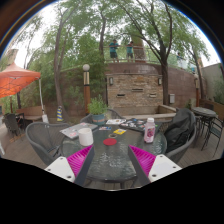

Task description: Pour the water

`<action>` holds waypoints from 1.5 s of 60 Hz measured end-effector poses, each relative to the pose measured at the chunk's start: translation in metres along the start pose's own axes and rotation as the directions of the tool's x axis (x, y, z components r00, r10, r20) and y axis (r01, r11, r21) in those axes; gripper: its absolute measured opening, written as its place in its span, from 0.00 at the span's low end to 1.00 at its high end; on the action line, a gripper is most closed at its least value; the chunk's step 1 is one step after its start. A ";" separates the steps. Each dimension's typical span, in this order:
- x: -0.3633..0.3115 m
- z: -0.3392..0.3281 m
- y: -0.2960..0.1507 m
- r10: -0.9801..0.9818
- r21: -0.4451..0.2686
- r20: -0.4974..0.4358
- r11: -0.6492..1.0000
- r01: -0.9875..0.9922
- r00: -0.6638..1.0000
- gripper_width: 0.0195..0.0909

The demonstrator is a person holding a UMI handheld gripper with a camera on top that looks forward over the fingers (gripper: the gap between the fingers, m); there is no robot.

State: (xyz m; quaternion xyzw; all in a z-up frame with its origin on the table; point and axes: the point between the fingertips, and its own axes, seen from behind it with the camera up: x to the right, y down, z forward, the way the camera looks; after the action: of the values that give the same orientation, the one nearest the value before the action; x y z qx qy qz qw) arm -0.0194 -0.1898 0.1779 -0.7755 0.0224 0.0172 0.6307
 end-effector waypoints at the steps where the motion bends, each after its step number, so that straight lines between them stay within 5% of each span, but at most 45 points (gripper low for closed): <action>1: 0.006 -0.006 -0.002 -0.006 -0.002 -0.012 1.000 0.006 1.000 0.84; 14: 0.120 0.053 0.004 -0.058 0.000 -0.185 0.998 0.059 0.981 0.87; 32: 0.220 0.199 -0.013 0.005 0.109 -0.205 0.994 0.017 0.979 0.89; 46: 0.243 0.289 -0.008 -0.029 0.087 -0.237 0.995 0.050 0.971 0.88; 49: 0.244 0.305 -0.004 -0.049 0.071 -0.240 0.995 0.067 0.970 0.82; 53: 0.252 0.323 -0.003 -0.080 0.065 -0.266 0.993 0.101 0.961 0.54; 63: 0.256 0.338 -0.006 -0.049 0.139 -0.286 0.986 0.092 0.957 0.48; 75: 0.245 0.336 -0.001 -0.086 0.088 -0.321 0.989 0.120 0.943 0.36; 82: 0.201 0.321 -0.036 -0.349 0.045 -0.298 0.925 0.378 0.888 0.36; 90: 0.105 0.310 -0.084 -0.741 0.051 -0.294 0.618 0.784 0.604 0.36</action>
State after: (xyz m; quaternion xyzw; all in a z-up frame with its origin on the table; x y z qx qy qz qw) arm 0.0901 0.1298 0.1909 -0.6474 -0.2328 -0.3519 0.6347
